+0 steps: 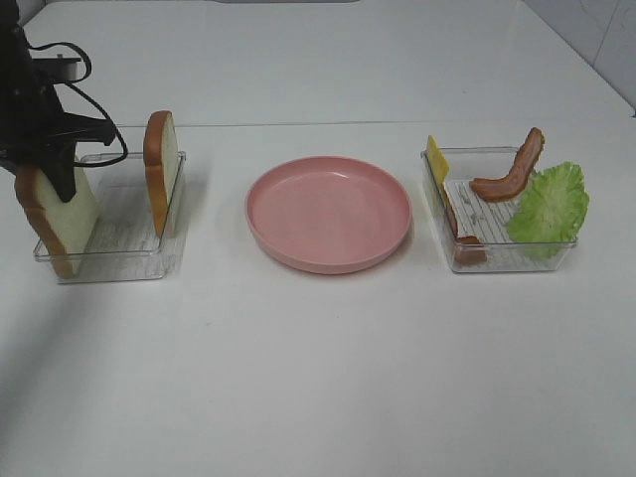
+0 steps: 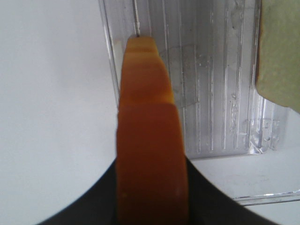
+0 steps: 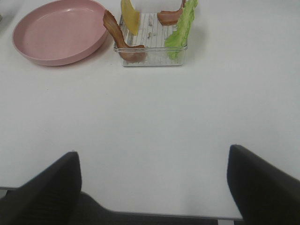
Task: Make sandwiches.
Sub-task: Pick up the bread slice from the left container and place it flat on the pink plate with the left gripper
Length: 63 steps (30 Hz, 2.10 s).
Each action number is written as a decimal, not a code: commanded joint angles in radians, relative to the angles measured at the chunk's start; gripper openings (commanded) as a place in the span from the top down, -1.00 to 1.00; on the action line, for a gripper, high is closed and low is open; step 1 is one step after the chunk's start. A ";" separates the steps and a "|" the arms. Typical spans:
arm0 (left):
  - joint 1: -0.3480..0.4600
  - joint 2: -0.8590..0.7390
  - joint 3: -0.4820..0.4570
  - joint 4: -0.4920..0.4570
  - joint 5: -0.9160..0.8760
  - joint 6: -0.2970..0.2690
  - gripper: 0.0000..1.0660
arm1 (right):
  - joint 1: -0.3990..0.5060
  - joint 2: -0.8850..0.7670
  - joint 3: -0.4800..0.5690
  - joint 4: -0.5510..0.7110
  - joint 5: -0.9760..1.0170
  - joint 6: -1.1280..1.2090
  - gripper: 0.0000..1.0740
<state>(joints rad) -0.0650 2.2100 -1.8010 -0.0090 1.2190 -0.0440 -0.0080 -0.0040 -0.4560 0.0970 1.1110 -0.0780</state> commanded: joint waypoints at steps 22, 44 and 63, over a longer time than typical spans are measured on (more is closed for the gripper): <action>0.002 -0.471 -0.004 0.057 0.093 -0.091 1.00 | -0.003 -0.029 0.003 0.005 -0.007 -0.012 -0.54; -0.220 -0.235 -0.101 -0.669 -0.072 0.163 1.00 | -0.003 -0.029 0.003 0.005 -0.007 -0.012 -0.54; -0.344 0.201 -0.367 -0.635 -0.154 0.070 1.00 | -0.003 -0.029 0.003 0.005 -0.007 -0.012 -0.54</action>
<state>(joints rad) -0.4030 2.3810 -2.1440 -0.6510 1.0670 0.0540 -0.0080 -0.0040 -0.4560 0.0970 1.1110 -0.0780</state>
